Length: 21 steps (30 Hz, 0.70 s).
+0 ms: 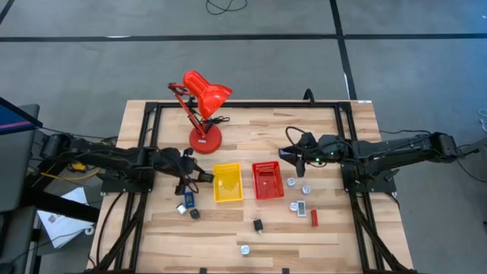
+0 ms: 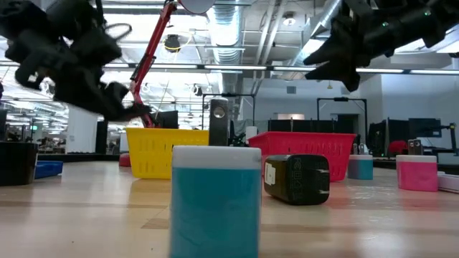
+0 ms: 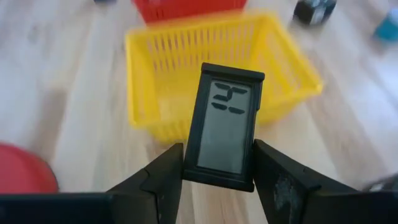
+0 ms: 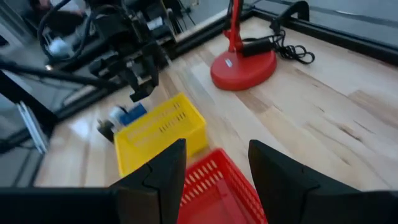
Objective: Pick & Place Office items
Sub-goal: Put the black digital timer into the red bin
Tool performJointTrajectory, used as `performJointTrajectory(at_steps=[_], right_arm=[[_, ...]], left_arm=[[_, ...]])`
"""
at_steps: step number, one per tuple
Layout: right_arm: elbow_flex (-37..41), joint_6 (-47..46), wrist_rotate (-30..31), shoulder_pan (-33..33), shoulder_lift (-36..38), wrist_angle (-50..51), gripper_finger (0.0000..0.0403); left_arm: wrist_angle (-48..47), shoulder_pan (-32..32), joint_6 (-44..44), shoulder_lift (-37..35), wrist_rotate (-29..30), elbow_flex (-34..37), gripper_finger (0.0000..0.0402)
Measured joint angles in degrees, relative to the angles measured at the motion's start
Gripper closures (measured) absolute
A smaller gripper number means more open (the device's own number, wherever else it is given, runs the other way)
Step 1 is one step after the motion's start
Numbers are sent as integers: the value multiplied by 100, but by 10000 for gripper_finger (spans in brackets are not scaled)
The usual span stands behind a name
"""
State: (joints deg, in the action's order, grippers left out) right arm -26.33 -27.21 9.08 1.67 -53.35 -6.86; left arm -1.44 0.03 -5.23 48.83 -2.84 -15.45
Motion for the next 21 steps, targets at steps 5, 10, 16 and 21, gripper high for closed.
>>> performJointTrajectory(at_steps=[5, 10, 16, 21], right_arm=[[0, -180, -4, 0, -1, -27, 235], [-26, -285, -195, 0, -118, -282, 233], [-164, -532, -328, 46, -598, -241, 194], [-382, -1341, -435, 221, -1148, -216, 155]], left_arm=[[27, 0, -81, -310, 60, -189, 236], [40, -9, -180, 94, 271, -533, 238], [181, -137, -745, 1305, 296, -1325, 235], [193, -267, -1537, 2365, 314, -2141, 234]])
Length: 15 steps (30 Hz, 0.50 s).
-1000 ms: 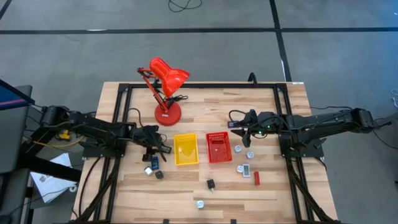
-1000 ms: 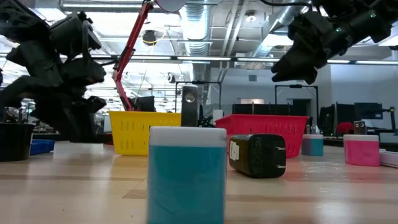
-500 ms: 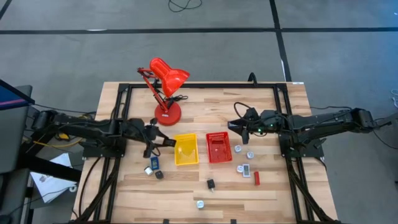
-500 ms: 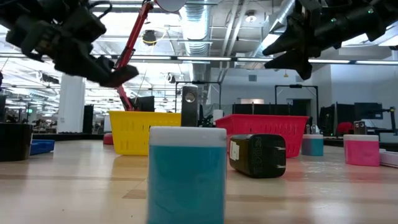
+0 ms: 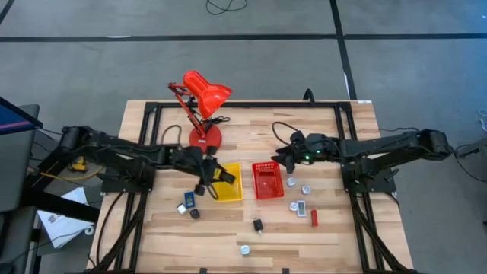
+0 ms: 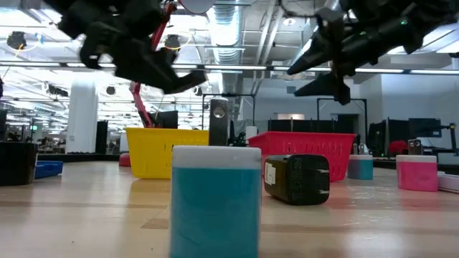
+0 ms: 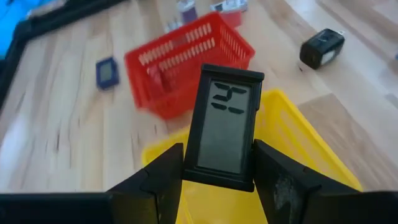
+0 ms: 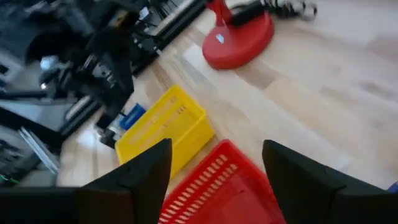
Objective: Pick & Place Office items
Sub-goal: Put the black digital timer into the red bin
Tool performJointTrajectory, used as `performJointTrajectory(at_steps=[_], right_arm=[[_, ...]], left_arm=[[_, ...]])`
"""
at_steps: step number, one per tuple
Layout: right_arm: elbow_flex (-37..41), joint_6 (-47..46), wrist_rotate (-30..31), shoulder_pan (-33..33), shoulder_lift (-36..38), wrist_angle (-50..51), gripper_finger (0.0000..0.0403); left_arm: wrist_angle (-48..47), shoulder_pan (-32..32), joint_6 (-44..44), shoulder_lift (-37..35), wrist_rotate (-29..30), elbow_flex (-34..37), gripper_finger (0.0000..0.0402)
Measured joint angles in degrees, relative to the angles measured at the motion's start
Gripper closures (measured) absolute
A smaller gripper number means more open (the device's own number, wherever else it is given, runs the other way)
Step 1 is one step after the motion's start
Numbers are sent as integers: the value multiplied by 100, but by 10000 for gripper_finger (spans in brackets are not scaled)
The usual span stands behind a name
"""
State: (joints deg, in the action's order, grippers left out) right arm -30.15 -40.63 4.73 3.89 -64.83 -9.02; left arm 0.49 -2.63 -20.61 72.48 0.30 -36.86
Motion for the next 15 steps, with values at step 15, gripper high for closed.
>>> performJointTrajectory(at_steps=[15], right_arm=[[-1682, -415, -2819, 511, -1726, 863, 148]], left_arm=[[-143, -155, -810, 1395, 260, -1461, 235]])
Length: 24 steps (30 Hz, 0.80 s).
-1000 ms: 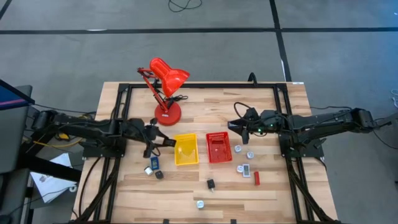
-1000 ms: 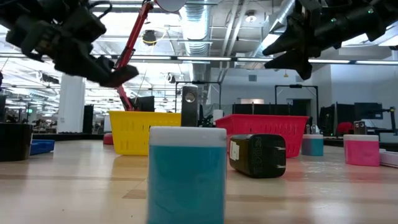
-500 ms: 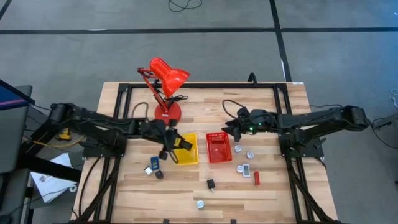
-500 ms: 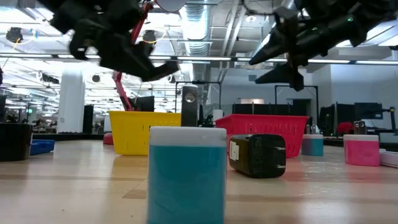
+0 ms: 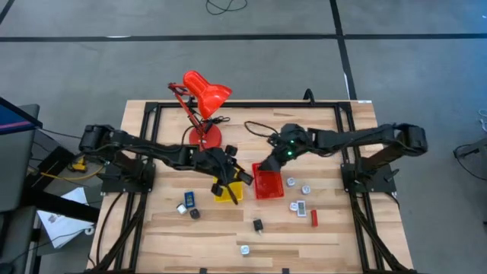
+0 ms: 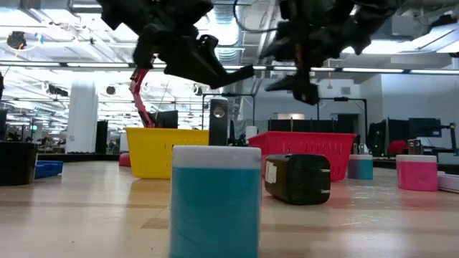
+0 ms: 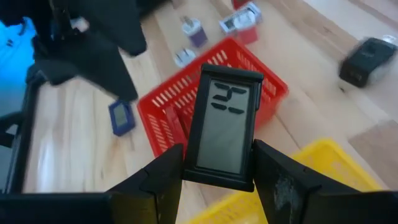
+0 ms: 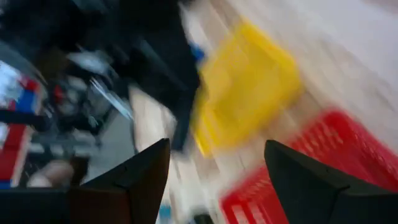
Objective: Pick & Place Office items
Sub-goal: Put the black digital timer into the red bin
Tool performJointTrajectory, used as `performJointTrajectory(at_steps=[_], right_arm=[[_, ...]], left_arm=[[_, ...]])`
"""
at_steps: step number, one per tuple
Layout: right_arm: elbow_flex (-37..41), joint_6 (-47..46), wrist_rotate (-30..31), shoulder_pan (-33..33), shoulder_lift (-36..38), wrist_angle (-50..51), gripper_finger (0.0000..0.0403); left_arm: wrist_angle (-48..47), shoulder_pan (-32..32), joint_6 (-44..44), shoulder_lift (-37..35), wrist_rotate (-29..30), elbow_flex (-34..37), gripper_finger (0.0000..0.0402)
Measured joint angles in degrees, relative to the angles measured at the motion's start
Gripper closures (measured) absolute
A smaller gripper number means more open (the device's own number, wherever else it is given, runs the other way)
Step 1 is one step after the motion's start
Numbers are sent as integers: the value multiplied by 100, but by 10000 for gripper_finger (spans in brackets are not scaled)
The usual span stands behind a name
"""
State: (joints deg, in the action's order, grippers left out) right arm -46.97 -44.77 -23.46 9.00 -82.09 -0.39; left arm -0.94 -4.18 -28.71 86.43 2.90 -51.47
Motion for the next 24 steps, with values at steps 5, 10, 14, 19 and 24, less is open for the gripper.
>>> performJointTrajectory(at_steps=[5, 10, 14, 19, 24], right_arm=[[-461, 65, -528, 98, -475, -4, 148], [-793, 66, -856, 54, -800, 46, 148], [-952, 75, -988, -37, -941, -29, 148], [-1103, 35, -971, -211, -1191, -4, 148], [-1313, 16, -978, -382, -1507, -130, 148]], left_arm=[[47, -122, -2, -91, 19, -23, 235], [-107, -195, 0, -172, 42, -8, 233], [-148, -181, 0, -166, 79, -14, 236], [-198, -181, 0, -166, 84, -10, 234], [-234, -181, 2, -166, 133, -10, 237]])
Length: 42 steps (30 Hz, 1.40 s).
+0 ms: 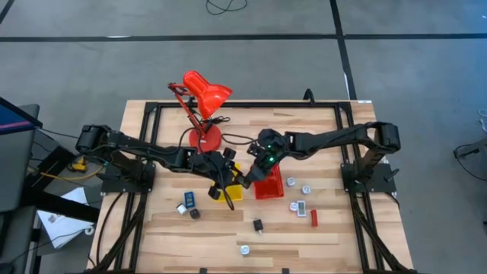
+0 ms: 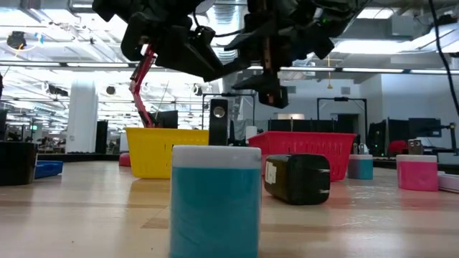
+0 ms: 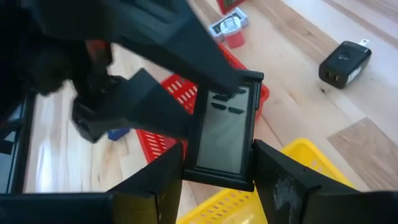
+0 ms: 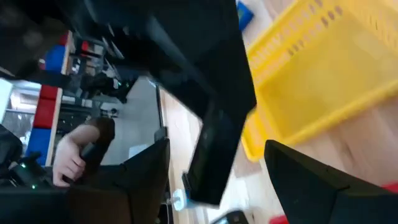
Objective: Pick & Place Office items
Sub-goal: Put the black digital timer into the red bin
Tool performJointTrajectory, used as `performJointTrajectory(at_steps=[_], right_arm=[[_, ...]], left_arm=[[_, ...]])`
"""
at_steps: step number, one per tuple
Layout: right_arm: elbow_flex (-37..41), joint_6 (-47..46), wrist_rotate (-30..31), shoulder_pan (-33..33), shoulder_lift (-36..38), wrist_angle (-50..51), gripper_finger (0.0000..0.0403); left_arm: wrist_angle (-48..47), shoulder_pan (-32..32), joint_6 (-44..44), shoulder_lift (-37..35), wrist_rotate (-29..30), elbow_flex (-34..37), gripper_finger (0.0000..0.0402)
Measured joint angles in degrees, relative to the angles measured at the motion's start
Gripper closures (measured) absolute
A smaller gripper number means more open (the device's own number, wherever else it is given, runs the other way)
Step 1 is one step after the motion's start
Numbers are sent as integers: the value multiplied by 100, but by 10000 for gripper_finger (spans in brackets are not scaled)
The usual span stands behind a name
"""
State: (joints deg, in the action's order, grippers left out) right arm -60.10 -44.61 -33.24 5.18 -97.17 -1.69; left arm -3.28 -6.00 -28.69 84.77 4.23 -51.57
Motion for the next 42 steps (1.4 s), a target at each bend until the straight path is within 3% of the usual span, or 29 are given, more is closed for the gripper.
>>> performJointTrajectory(at_steps=[4, 13, 18, 42], right_arm=[[-92, 2, -107, 8, -70, 8, 169], [-103, 45, -109, 14, -72, -27, 271], [-100, 49, -104, -32, -72, -29, 303], [-100, -620, -128, -47, -72, -22, 310]], left_arm=[[-142, -5, 0, 0, 4, 0, 235], [-143, -12, 20, 0, -14, 0, 236], [-129, -17, 20, 0, -27, 0, 235], [-5, -9, 20, 0, 26, 2, 234]])
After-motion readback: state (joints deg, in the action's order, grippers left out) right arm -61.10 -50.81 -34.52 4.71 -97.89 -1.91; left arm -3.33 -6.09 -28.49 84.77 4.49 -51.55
